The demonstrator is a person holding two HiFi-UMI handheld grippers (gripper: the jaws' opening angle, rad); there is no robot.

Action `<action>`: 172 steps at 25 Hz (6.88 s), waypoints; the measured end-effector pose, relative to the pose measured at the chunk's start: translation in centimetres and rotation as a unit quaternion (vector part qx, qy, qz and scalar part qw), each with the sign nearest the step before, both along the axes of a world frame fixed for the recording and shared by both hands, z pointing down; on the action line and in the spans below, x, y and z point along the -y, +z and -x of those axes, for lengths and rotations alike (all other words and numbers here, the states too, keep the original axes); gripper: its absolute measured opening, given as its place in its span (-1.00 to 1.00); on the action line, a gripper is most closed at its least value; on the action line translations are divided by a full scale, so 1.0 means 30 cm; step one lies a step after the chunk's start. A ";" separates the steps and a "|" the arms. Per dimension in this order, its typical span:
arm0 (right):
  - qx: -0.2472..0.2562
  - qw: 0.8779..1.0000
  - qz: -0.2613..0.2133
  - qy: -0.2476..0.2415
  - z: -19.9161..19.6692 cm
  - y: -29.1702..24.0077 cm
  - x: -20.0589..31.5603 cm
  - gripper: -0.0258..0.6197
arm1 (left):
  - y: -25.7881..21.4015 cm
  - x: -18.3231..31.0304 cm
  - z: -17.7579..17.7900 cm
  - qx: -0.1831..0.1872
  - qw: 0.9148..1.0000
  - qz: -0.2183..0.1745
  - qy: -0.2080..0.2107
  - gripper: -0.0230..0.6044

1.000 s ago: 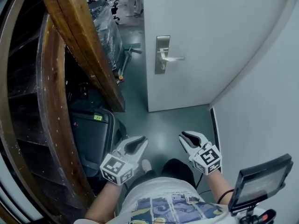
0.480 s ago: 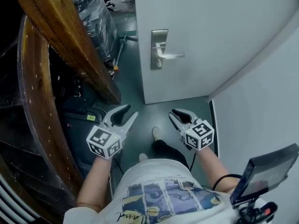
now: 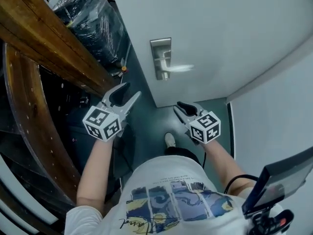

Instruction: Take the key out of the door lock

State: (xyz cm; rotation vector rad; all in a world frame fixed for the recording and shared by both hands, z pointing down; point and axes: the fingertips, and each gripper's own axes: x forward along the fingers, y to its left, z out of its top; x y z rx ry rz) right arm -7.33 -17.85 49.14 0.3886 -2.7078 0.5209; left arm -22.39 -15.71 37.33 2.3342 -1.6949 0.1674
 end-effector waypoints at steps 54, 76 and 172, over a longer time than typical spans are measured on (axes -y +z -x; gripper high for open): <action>0.121 0.967 0.215 0.057 0.261 0.063 0.305 -0.58 | -0.114 0.546 0.089 -0.116 0.975 -0.040 0.186 0.13; 0.218 0.894 0.380 0.096 0.314 0.066 0.360 -0.77 | -0.115 0.545 0.092 -0.118 0.976 -0.039 0.179 0.13; 0.128 0.982 0.127 0.052 -0.134 -0.305 -0.600 -0.84 | -0.029 -0.695 -0.314 -0.097 0.989 0.004 0.108 -0.18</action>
